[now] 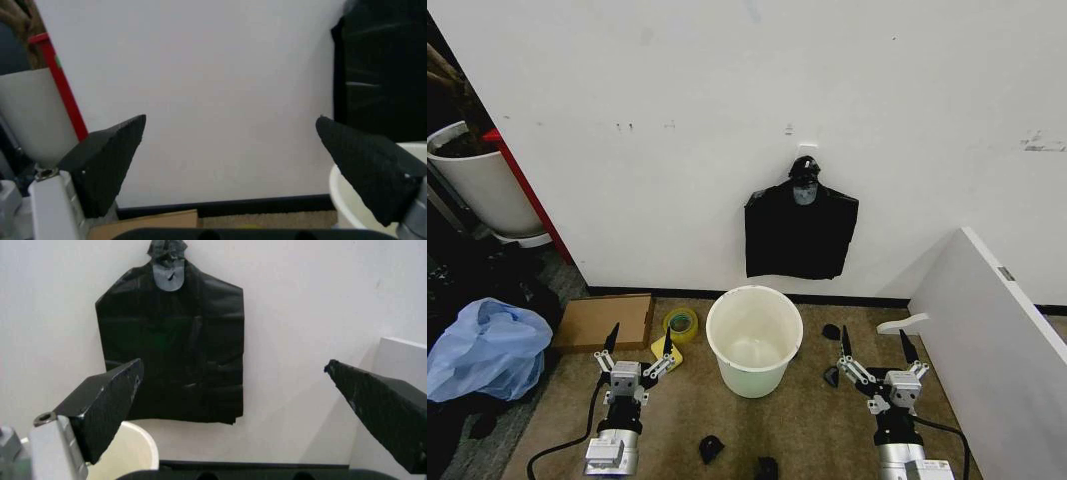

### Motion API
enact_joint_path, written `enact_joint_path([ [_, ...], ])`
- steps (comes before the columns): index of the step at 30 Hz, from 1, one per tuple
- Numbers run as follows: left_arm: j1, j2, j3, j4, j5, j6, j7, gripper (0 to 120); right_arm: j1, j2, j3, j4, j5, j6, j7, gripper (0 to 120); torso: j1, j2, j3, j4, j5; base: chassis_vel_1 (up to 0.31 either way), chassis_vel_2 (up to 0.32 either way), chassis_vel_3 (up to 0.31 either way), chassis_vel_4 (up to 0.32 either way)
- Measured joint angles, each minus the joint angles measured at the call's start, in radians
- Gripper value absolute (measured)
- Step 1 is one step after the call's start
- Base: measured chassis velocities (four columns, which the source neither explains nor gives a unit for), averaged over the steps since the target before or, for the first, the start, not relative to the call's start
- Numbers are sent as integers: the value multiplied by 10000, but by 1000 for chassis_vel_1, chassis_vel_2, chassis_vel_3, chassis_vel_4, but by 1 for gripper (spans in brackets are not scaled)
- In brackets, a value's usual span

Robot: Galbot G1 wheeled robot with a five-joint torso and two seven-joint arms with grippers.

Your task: Place the garbage bag over the trash bin.

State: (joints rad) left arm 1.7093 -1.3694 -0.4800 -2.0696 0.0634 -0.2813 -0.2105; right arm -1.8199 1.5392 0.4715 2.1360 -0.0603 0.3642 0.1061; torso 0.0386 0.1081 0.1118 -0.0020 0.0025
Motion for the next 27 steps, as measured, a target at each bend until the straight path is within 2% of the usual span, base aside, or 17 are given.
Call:
enact_joint_path([
  [8, 113, 24, -73, -21, -40, -55, -8, 100, -107, 155, -58, 170, -66, -108, -4, 100, 0, 0, 0, 0, 2, 0, 0, 0, 0],
  [15, 245, 11, -149, 38, -83, -123, -53, 100, 744, -136, -544, -111, 1297, -892, -143, 100, 0, -1, 0, 0, 2, 0, 0, 0, 0],
  [19, 240, 221, -238, 28, -449, -90, -64, 100, 2052, -539, -804, -517, 3272, -1795, -358, 100, 0, -1, 1, 9, 2, 0, 0, 0, 0],
  [21, -115, 533, -87, 110, -825, 72, -42, 100, 2673, -703, -718, -629, 4920, -2298, -464, 100, 0, 0, 1, -2, 0, 0, 0, 0, 0],
  [22, -115, 533, -87, 110, -825, 72, -42, 100, 2673, -703, -718, -629, 4920, -2298, -464, 100, 0, 0, 1, -2, 0, 0, 0, 0, 0],
  [23, -180, 626, -69, 142, -903, 76, -11, 100, 2974, -797, -705, -721, 5582, -2492, -486, 100, 1, 0, 0, -12, -3, 0, 0, 0, 0],
  [27, -2, 771, -203, 176, -1104, -12, 117, 100, 4669, -1254, -808, -1435, 8767, -3344, -732, 100, 2, -1, 2, 3, 2, 0, 0, 0, 0],
])
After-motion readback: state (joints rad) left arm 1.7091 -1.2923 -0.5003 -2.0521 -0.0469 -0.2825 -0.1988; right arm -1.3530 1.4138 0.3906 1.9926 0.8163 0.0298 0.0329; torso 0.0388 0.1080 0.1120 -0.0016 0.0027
